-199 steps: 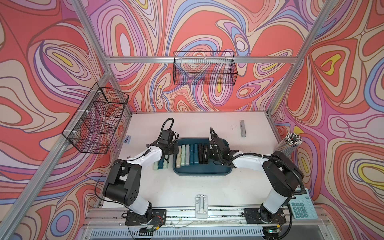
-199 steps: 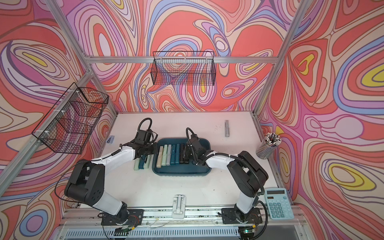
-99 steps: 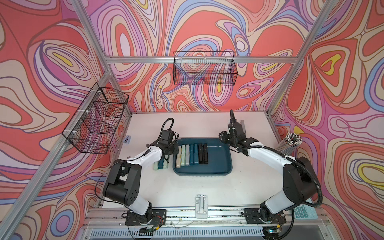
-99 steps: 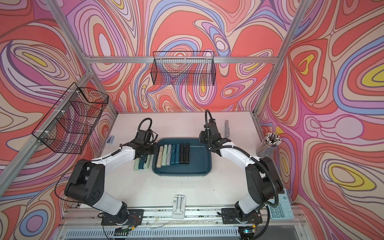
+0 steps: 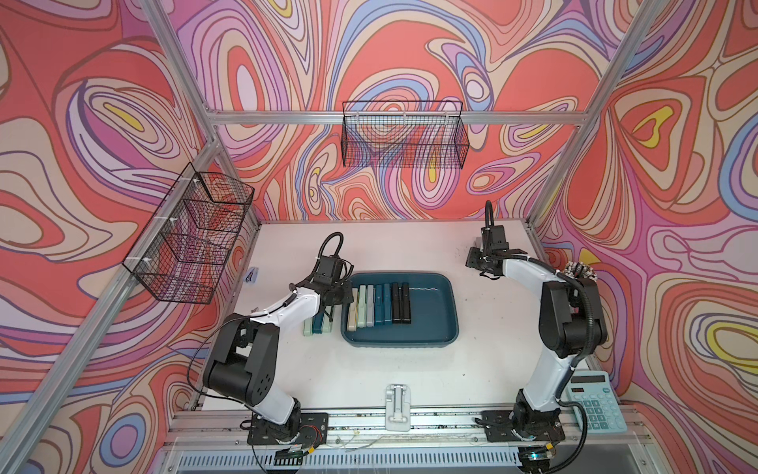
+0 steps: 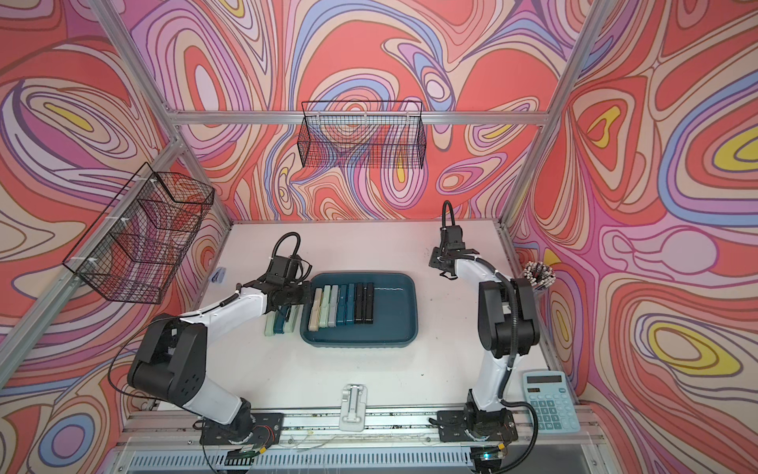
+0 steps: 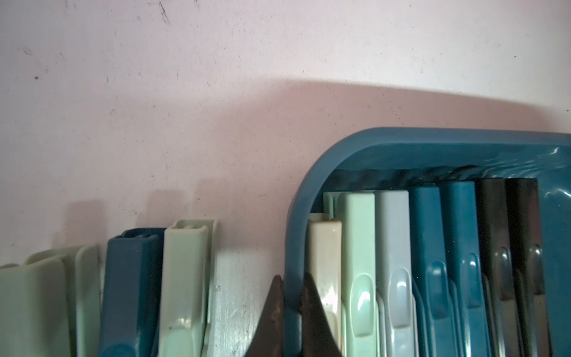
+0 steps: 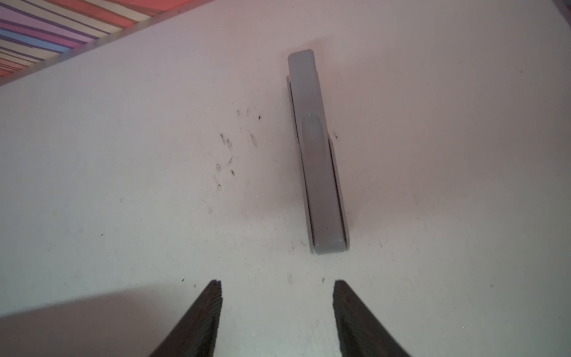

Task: Put the pruning pliers into the storage box
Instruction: Pick up the pruning pliers from the center of the board.

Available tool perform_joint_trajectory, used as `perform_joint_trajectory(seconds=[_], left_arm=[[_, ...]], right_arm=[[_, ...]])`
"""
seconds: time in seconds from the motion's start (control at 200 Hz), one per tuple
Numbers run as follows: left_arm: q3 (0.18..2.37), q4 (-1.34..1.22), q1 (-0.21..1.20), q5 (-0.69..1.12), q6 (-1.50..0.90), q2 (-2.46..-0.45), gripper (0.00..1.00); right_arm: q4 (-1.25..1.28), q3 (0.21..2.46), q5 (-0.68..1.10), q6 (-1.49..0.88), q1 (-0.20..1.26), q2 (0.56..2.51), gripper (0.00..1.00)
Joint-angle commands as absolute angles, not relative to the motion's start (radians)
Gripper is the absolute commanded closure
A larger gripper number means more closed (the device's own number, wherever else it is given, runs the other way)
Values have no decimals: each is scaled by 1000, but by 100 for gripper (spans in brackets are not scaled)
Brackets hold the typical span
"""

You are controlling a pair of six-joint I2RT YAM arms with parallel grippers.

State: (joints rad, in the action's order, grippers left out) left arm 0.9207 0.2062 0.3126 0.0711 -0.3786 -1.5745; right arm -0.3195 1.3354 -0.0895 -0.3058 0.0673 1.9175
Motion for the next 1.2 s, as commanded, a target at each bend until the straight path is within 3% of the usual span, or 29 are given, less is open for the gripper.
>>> perform_joint_trajectory(seconds=[0.0,0.461,0.921,1.197], left_arm=[[942,208,312,84,-376,-1566,91],[936,226,312,71,-370,-1546,91],[927,222,313,67,-375,-1542,91],[921,221,312,64,-373,-1533,91]], right_arm=[[-378,1425,-93,-224,43,1989,38],[-426,1639,-120,-132,6,2200,41],[-362,1600,-84,-146,1,2198,72],[-349,1580,-47,-163,2,2162,75]])
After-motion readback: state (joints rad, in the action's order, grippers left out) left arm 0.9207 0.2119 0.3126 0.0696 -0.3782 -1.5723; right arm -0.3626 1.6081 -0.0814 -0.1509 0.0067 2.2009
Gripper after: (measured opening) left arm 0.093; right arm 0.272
